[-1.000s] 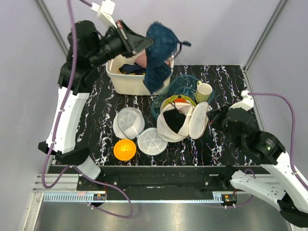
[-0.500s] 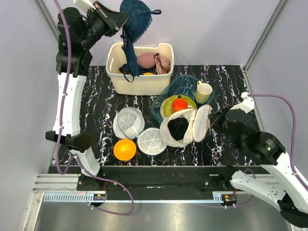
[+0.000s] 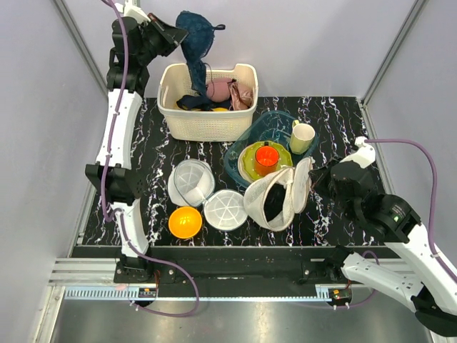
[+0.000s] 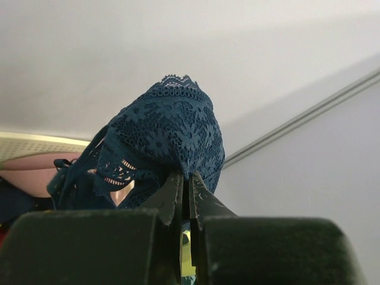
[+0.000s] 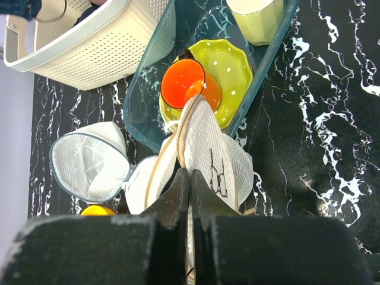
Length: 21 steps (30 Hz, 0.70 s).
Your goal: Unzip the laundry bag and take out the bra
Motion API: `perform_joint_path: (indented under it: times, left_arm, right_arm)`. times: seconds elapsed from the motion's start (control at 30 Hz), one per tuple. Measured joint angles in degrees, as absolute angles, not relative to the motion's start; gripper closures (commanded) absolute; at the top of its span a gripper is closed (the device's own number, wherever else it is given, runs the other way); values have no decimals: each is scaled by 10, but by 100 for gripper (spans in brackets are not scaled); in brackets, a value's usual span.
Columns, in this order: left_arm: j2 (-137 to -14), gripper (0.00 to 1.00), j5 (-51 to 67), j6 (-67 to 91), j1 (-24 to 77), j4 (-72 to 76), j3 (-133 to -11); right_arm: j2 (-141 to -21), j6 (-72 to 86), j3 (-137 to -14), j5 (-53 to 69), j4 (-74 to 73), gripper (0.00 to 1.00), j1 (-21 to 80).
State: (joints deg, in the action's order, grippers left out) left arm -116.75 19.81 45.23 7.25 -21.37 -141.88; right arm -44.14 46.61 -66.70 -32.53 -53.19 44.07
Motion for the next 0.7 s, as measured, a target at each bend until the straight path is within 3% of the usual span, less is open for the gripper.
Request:
perform_joint_path:
  times: [0.13,0.2,0.23,0.27,0.33,0.4,0.53,0.7]
  left_arm:
    - [-1167,97,197,456,52,-180,-1358]
    - [-1162,67,191,449,46,-173,-1308]
    - [-1162,38,190,445,44,-173,-1290]
    - [-1164,26,194,442,43,-180,-1275]
    - [-1175,17,204,437,41,-206,-1264]
    - [-1180,1,214,432,41,-225,-1259]
    - [-1173,1,209,392,53,-276,-1256]
    - [-1099,12,175,324,126,-348,-1212]
  right_arm:
    - [-448,466,-667,-335,-533,100,441]
    - [-453,466,-667,-336,-535,100,441]
    - [-456,465,-667,-336,-535,100,441]
    - [-460,465,-667,-336,-535,100,441]
    - [-465,465,-667,-336,-534,100,441]
    - [-470,463,-667,-335,-533,100,441]
    - [-473,463,-667,-334,-528,100,441]
    - [-463,463,-667,-333,-524,100,441]
